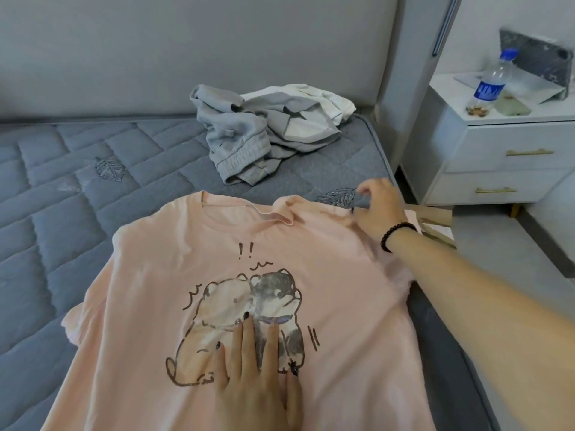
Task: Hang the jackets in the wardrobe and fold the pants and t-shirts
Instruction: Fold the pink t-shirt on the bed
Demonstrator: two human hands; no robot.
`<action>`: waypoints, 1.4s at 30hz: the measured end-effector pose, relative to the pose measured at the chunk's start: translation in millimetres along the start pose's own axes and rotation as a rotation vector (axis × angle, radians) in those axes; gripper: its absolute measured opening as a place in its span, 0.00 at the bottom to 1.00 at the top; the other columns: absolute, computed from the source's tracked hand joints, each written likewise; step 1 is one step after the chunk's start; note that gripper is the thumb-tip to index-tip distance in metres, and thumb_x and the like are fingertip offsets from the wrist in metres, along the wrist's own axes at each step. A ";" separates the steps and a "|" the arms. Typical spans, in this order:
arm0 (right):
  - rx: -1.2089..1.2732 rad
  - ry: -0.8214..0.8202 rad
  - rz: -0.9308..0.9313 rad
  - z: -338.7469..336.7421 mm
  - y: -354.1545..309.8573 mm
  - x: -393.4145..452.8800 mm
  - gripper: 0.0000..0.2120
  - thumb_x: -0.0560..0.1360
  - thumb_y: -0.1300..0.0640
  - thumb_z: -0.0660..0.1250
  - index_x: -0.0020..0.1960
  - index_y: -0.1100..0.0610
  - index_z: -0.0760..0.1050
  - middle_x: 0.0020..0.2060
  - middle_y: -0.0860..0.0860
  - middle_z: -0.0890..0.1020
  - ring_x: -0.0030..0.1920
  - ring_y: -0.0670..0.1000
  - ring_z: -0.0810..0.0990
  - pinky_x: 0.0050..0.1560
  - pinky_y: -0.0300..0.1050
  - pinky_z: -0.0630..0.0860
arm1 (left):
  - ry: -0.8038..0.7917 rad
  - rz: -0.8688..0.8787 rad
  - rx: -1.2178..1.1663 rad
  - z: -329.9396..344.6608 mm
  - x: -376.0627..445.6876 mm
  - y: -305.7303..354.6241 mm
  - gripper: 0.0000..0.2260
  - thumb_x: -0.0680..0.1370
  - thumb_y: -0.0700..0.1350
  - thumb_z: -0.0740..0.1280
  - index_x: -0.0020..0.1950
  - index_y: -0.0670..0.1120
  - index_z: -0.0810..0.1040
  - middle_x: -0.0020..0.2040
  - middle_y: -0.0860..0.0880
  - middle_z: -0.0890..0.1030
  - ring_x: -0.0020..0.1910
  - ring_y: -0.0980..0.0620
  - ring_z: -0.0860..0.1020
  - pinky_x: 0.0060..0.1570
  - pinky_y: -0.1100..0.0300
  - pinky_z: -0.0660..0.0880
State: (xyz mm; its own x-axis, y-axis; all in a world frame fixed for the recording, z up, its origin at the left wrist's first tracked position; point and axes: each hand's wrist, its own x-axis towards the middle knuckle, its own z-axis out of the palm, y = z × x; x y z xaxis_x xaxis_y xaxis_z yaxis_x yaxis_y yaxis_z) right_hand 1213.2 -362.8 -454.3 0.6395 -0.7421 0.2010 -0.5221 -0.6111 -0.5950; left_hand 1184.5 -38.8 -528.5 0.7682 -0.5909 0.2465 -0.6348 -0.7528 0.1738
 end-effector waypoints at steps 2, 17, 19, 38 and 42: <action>0.003 -0.267 -0.109 32.6 -32.2 -4.0 0.06 0.70 0.64 0.65 0.37 0.54 0.74 0.36 0.45 0.73 0.42 0.52 0.73 0.39 0.41 0.67 | -0.019 -0.005 0.005 0.0 -1.3 0.9 0.31 0.63 0.53 0.61 0.65 0.48 0.79 0.68 0.39 0.74 0.67 0.40 0.74 0.63 0.39 0.67; -0.250 -0.480 -0.194 63.8 -61.1 11.8 0.16 0.72 0.56 0.67 0.58 0.45 0.73 0.76 0.49 0.54 0.77 0.54 0.43 0.74 0.60 0.42 | -0.098 0.005 -0.012 -3.8 -0.4 -2.2 0.33 0.63 0.55 0.64 0.67 0.49 0.77 0.70 0.40 0.72 0.68 0.41 0.72 0.63 0.38 0.67; -0.322 -0.499 -0.125 64.6 -53.7 14.4 0.15 0.73 0.49 0.65 0.60 0.44 0.72 0.74 0.49 0.58 0.76 0.56 0.47 0.73 0.61 0.45 | -0.099 0.010 -0.020 -5.7 -0.4 -1.7 0.33 0.63 0.55 0.64 0.67 0.48 0.77 0.70 0.40 0.72 0.68 0.40 0.72 0.63 0.39 0.67; -0.095 0.152 0.478 -38.8 75.6 -33.3 0.12 0.78 0.58 0.62 0.38 0.62 0.76 0.41 0.61 0.79 0.42 0.58 0.76 0.41 0.42 0.68 | -0.115 0.024 0.071 -4.8 -3.8 -2.2 0.31 0.69 0.55 0.57 0.71 0.46 0.72 0.71 0.38 0.70 0.70 0.39 0.68 0.70 0.40 0.56; 0.002 0.144 0.736 -43.5 74.9 -31.2 0.18 0.79 0.59 0.59 0.66 0.66 0.71 0.64 0.62 0.74 0.63 0.61 0.73 0.60 0.49 0.71 | -0.115 0.018 0.076 -5.7 -3.7 -0.8 0.31 0.69 0.55 0.57 0.71 0.46 0.73 0.71 0.38 0.71 0.71 0.39 0.68 0.70 0.41 0.53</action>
State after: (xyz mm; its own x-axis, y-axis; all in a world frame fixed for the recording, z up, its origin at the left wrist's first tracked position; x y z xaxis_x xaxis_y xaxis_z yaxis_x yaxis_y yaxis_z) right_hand 1129.6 -397.4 -471.3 0.0448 -0.9877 -0.1496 -0.7851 0.0578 -0.6166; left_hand 1181.7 -34.4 -524.1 0.7641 -0.6303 0.1376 -0.6437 -0.7591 0.0971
